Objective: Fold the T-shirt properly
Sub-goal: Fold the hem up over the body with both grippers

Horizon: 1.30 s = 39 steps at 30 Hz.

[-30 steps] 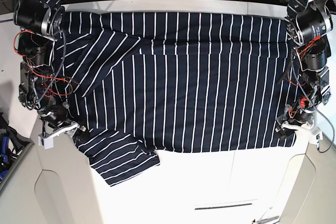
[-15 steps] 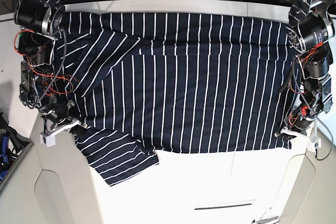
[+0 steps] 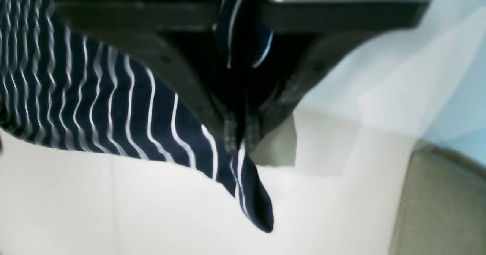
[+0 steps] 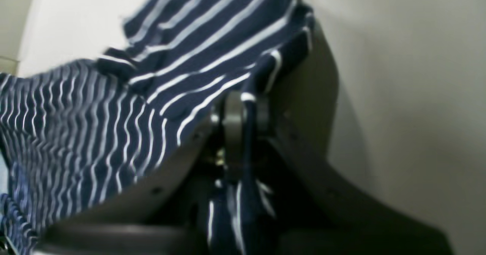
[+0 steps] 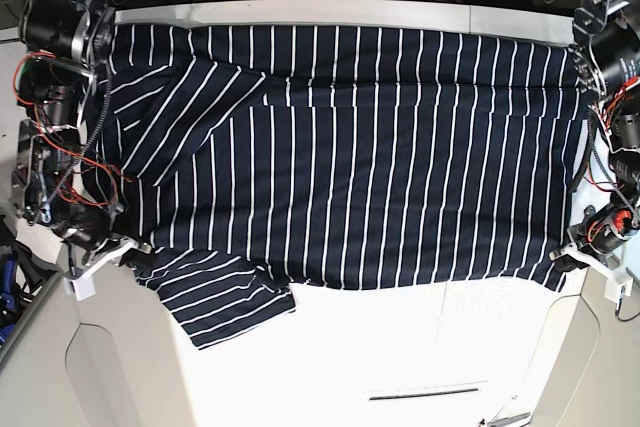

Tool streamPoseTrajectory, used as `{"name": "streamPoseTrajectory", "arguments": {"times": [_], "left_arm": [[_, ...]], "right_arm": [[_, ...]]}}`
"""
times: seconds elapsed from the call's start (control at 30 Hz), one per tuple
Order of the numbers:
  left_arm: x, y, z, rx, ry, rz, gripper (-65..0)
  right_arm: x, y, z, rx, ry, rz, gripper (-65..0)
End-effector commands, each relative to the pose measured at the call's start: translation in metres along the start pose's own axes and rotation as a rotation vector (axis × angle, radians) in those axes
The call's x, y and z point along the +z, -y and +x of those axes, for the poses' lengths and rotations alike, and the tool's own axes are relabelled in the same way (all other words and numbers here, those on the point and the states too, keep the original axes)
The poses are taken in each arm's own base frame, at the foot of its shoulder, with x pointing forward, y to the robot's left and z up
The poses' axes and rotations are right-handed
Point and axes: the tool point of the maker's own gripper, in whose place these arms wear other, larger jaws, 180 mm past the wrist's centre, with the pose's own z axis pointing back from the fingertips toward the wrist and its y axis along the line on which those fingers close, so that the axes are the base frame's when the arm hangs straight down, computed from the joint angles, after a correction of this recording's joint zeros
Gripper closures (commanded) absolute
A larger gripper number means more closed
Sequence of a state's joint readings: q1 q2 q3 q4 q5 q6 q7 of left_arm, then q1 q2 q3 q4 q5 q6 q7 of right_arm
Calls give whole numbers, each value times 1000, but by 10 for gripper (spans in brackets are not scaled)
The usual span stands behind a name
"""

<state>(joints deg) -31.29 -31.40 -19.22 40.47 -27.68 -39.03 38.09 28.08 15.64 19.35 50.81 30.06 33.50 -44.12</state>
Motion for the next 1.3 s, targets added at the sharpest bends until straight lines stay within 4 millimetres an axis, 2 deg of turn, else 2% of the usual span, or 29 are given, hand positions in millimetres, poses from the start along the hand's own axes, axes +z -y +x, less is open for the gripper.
{"name": "streamPoseTrajectory", "arguments": {"times": [0.0, 0.17, 0.27, 0.4, 0.6, 0.73, 1.0, 1.1, 1.2, 1.27], "left_arm": [[11, 0, 32, -18, 71, -15, 0], [34, -18, 41, -21, 92, 3, 0], [44, -28, 35, -1, 61, 8, 0], [49, -30, 25, 39, 28, -17, 0], [66, -47, -1, 45, -30, 4, 0], [73, -43, -18, 21, -72, -8, 0], [88, -39, -58, -68, -152, -3, 0], [89, -41, -66, -66, -162, 2, 0], [90, -42, -69, -65, -160, 4, 0], [90, -42, -68, -66, -159, 4, 0]], "right_arm": [[12, -2, 29, 34, 73, 13, 0], [31, -2, 24, 94, 55, -1, 0], [43, 0, 17, 105, 63, 2, 0], [55, -1, 2, 128, 61, 2, 0], [73, -11, -32, 175, 36, 4, 0], [81, -15, -51, 186, 14, 6, 0], [89, -5, -99, 130, -52, -18, 0], [88, 2, -111, 111, -81, -39, -5], [87, 4, -112, 103, -79, -43, -249], [88, 5, -106, 102, -50, -44, -362]]}}
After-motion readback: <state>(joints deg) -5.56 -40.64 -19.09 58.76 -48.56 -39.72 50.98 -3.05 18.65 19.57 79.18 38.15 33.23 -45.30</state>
